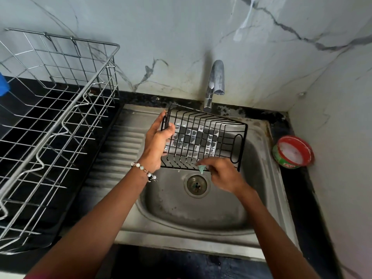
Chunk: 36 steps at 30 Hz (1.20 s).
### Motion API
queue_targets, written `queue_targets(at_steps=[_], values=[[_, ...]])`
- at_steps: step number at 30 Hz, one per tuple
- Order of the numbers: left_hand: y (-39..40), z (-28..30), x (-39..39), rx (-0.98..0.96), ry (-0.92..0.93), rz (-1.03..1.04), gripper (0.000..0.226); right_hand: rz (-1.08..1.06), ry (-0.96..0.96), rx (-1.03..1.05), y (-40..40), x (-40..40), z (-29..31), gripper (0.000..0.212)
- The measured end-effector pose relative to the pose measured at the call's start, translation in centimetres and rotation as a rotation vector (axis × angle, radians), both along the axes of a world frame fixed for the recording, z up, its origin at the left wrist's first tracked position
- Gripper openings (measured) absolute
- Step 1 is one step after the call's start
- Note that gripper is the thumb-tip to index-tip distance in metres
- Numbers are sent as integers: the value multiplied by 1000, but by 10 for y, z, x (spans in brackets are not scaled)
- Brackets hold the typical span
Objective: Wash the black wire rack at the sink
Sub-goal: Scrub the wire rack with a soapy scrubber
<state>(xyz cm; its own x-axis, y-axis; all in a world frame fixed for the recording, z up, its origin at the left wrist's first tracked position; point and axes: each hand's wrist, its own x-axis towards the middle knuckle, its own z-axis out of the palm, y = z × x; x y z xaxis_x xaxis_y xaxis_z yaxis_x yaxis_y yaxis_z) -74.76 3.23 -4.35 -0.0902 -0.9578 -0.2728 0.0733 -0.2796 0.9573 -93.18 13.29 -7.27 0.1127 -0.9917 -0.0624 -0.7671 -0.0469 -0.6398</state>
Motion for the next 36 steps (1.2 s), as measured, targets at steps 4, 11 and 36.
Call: queue_targets(at_steps=[4,11,36], values=[[-17,6,10,166,-11,-67,39,117,-97,315,2,-20,5,43],[-24,30,10,353,-134,-259,14,143,-57,13,-5,-2,4,20],[16,-13,-16,166,-164,89,84,-120,-942,243,-16,44,-1,30]])
